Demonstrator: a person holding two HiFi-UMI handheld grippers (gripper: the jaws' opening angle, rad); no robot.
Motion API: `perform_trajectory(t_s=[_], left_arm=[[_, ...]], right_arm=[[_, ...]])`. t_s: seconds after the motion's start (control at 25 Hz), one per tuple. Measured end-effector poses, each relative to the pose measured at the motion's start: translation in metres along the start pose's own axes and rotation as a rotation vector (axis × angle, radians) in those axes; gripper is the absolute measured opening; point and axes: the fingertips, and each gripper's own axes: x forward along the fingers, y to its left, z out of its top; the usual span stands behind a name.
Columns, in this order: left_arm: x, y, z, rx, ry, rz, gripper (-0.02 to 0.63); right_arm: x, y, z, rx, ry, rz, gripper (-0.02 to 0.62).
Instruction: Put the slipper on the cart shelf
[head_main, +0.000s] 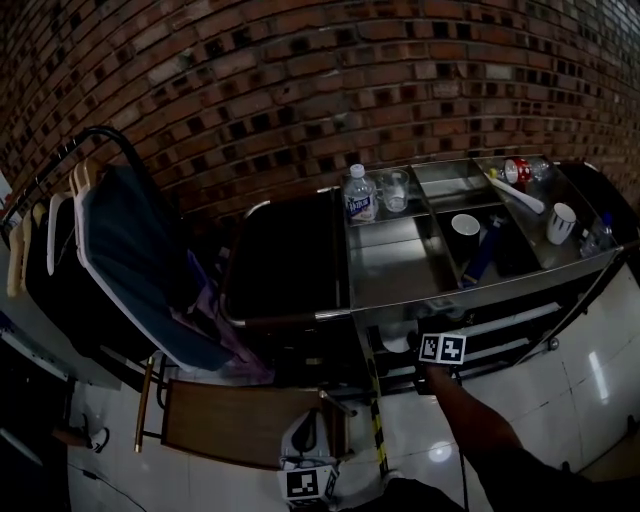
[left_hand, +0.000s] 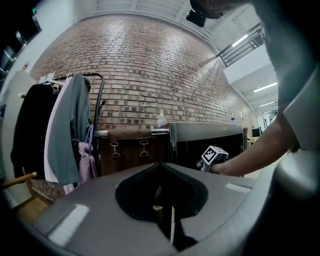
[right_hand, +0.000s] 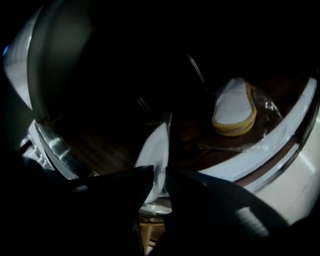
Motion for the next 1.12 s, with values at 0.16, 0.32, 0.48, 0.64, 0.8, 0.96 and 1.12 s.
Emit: perform_trajectory(t_s=[0.16, 0.32, 0.48, 0.64, 0.8, 0.96, 1.12], left_arm=[[-0.002, 0.002, 0.001, -0.012, 0.003, 0.001, 0.015], [-0.005, 0.002, -0.002, -0.018, -0.001, 0.001, 0.015], [-0.009, 0.003, -0.004, -0.016, 0.004, 0.014, 0.015], [-0.012, 0.005, -0.006, -0.018, 0.019, 0.021, 0.015], [-0.01, -0.003, -0.004, -0.019, 0.006, -0.008, 0.015], [0.0, -0.014, 0.012, -0.027, -0.035, -0.051, 0.015], [0.011, -0.028, 0.033, -0.016, -0.077, -0.086, 0.015]], right_arm=[[0.001, 0.0, 0.003, -0.178, -0.015, -0.109, 0.094], [0.001, -0.001, 0.005, -0.314, -0.032, -0.21, 0.101], [0.005, -0.003, 0.007, -0.41, -0.044, -0.25, 0.115], [-0.015, 0.022, 0.016, -0.545, -0.122, -0.245, 0.141], [-0.048, 0.047, 0.016, -0.639, -0.219, -0.227, 0.152], [-0.089, 0.076, 0.008, -0.664, -0.286, -0.188, 0.141], [-0.137, 0.102, 0.007, -0.674, -0.373, -0.171, 0.037]])
